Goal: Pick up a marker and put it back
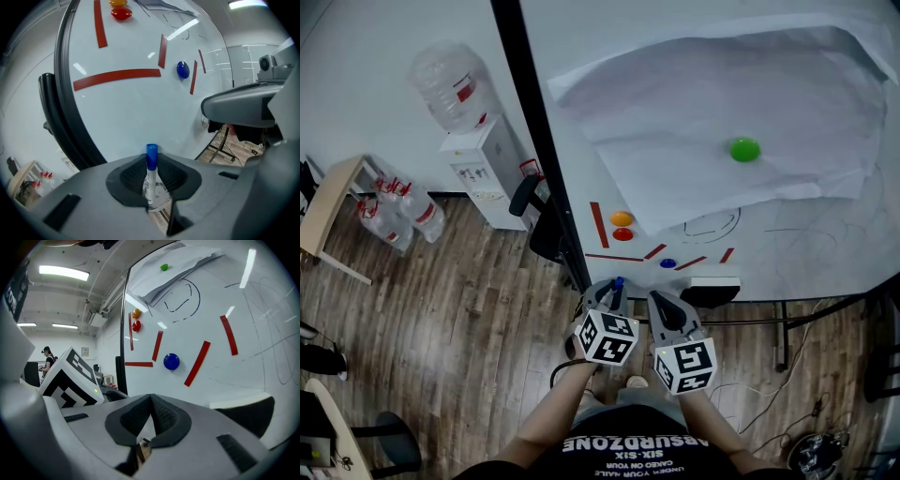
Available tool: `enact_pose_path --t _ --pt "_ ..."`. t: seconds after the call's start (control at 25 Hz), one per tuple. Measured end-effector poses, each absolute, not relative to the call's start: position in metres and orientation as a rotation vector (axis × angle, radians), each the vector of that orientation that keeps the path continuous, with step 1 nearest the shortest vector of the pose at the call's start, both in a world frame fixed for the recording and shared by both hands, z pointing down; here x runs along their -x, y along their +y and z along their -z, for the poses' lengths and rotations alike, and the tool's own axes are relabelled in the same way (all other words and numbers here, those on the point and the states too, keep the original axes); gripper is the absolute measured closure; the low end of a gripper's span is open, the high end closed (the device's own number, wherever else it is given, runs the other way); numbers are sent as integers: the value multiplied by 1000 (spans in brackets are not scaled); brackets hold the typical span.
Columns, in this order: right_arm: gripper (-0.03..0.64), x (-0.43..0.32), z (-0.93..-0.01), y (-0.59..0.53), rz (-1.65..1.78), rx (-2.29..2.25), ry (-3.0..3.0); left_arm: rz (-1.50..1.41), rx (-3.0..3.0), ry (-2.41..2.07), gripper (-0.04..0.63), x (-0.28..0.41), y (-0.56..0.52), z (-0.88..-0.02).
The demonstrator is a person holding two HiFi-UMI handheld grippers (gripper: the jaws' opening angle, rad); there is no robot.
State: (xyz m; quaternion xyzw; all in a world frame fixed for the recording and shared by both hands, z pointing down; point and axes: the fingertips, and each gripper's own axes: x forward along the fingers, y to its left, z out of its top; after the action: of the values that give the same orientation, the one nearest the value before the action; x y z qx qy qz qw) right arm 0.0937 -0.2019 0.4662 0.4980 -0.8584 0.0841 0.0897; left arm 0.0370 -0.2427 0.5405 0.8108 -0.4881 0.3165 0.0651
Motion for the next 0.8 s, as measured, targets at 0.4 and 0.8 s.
enact_pose_path --t 0.4,0.8 --pt "618 -83 -462 -195 -242 -1481 -2563 -885 -2464 -1492 520 -27 -238 -528" --pt "618 -72 -458 -183 -229 -1487 -2565 -794 -2502 -1485 520 -18 -228 -512"
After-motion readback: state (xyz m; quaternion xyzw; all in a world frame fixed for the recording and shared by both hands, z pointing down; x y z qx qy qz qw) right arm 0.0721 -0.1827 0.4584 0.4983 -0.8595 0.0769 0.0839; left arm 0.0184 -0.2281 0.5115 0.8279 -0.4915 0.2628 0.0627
